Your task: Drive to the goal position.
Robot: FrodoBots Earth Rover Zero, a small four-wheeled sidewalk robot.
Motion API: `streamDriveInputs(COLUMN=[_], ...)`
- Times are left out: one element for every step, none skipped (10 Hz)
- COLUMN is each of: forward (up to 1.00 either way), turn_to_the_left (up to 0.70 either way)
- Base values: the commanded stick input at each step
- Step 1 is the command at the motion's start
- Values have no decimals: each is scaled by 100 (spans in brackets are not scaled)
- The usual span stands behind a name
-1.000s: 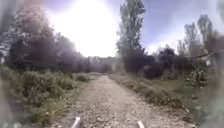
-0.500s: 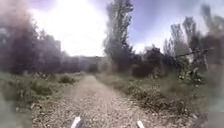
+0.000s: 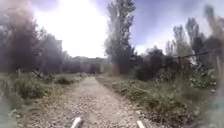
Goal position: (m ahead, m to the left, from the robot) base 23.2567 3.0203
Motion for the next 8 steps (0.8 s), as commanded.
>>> streamDriveInputs(forward=[70,70,70,70,70,70,70,70], turn_to_the_left=[0,0,0,0,0,0,0,0])
